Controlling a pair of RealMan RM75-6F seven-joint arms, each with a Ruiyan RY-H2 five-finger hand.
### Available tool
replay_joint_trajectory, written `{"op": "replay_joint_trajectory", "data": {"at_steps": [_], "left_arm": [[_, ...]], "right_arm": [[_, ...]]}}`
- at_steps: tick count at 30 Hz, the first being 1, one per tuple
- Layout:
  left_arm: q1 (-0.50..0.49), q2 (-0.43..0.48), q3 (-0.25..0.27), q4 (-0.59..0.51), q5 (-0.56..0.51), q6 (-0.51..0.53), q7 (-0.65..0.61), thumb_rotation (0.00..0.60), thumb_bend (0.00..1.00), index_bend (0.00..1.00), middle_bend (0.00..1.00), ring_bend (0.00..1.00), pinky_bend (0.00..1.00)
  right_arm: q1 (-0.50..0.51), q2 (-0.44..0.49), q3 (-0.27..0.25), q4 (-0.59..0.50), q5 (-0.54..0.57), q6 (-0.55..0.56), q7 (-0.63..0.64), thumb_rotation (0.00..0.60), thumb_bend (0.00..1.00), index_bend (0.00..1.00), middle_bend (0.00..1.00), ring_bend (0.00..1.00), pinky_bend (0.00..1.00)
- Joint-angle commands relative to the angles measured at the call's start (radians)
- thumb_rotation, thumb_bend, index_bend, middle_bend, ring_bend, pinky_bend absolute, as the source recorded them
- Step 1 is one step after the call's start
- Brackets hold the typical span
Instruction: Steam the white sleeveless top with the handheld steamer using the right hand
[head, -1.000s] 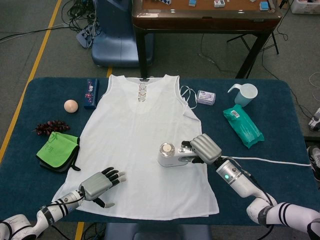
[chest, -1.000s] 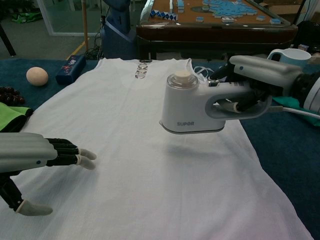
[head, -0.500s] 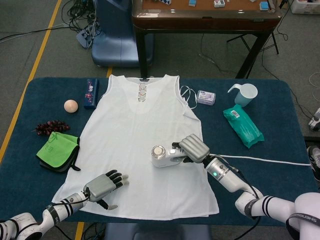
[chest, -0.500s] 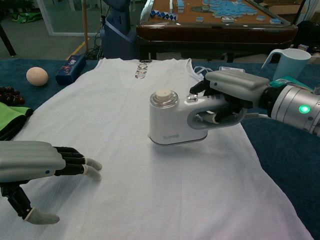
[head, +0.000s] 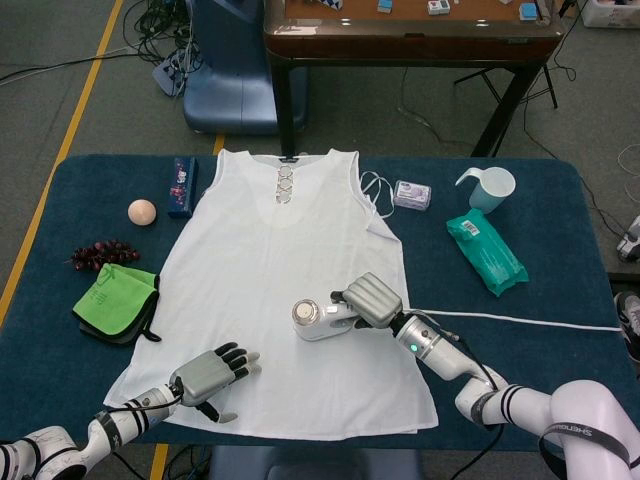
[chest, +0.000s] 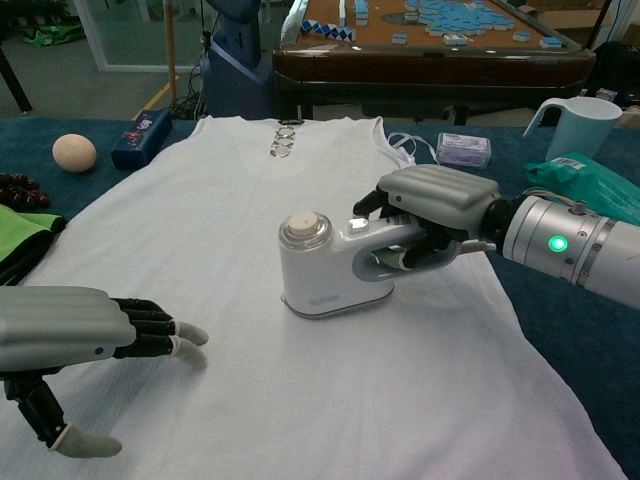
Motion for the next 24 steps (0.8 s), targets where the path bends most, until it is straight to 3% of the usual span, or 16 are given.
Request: {"op": "replay_joint_trajectory", "data": {"at_steps": [1, 17, 24], "left_arm": [[-0.002, 0.002, 0.002, -0.003, -0.002, 0.002, 0.003, 0.264, 0.21, 0.05, 0.0, 0.02, 0.0], [-0.014, 0.006, 0.016, -0.02, -0.025, 0.006, 0.026, 0.263, 0.21, 0.05, 0.0, 0.01, 0.0], [-0.019, 0.008, 0.018, -0.031, -0.031, 0.009, 0.041, 0.265, 0.21, 0.05, 0.0, 0.01, 0.0]], "right_arm": [[0.004, -0.024, -0.021, 0.037, -0.018, 0.02, 0.019, 0.6, 0.57, 0.89, 0.94, 0.88, 0.81], [-0.052, 0.003, -0.132, 0.045, -0.082, 0.117, 0.05, 0.6, 0.57, 0.89, 0.94, 0.88, 0.81], [-0.069, 0.029, -0.149, 0.025, -0.084, 0.128, 0.031, 0.6, 0.57, 0.89, 0.94, 0.88, 0.81]]}}
